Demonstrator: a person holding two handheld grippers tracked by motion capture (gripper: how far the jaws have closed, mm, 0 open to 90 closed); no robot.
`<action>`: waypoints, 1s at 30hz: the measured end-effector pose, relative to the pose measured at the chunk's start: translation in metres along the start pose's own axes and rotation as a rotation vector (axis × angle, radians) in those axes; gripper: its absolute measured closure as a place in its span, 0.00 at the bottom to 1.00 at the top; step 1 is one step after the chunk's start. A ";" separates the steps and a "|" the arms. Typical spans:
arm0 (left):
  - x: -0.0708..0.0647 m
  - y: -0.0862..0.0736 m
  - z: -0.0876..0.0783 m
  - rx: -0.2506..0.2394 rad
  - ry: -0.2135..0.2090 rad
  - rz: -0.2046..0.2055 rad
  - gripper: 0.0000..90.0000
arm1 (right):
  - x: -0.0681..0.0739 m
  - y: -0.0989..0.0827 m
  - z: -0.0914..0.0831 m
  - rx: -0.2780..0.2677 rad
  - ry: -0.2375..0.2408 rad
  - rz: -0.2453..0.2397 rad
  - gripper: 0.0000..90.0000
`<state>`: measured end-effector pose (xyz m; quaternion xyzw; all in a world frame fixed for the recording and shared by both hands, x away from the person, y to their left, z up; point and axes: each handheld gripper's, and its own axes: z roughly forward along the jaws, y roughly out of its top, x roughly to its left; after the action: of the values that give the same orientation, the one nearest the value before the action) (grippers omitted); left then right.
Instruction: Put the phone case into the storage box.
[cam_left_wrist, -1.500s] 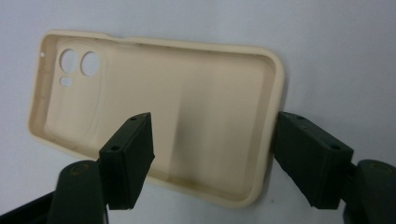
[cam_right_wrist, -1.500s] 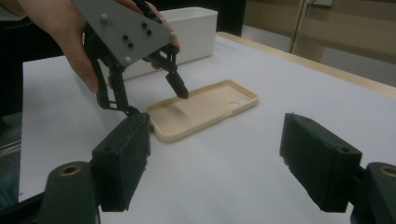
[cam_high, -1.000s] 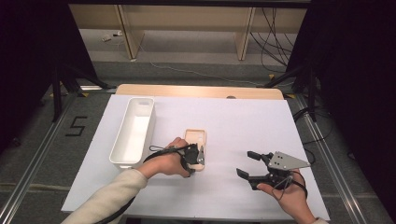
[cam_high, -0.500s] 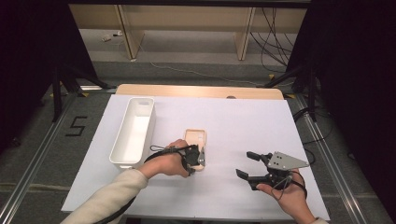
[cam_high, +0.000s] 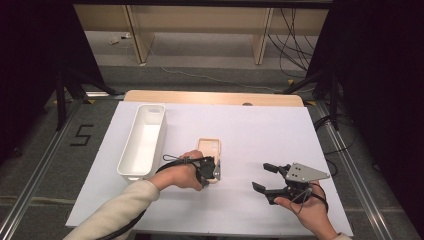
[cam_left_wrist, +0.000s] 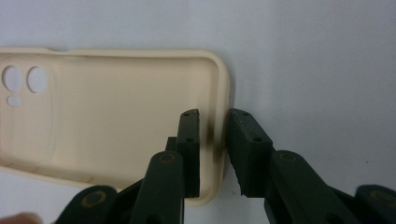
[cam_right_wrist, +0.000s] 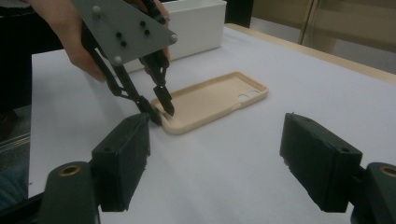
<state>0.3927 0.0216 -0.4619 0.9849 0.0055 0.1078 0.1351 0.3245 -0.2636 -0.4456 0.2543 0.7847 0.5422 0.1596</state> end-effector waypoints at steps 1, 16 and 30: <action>0.000 0.001 0.000 0.010 0.000 0.013 0.83 | 0.000 0.000 0.001 -0.002 0.003 -0.007 0.28; -0.001 0.004 0.001 0.028 -0.004 0.040 0.86 | 0.001 0.000 0.000 0.038 0.007 0.005 0.29; -0.002 0.006 0.000 0.034 -0.004 0.068 0.91 | 0.001 -0.001 0.001 0.029 0.008 -0.006 0.29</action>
<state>0.3909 0.0160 -0.4612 0.9869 -0.0262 0.1104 0.1148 0.3239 -0.2626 -0.4464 0.2520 0.7939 0.5314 0.1544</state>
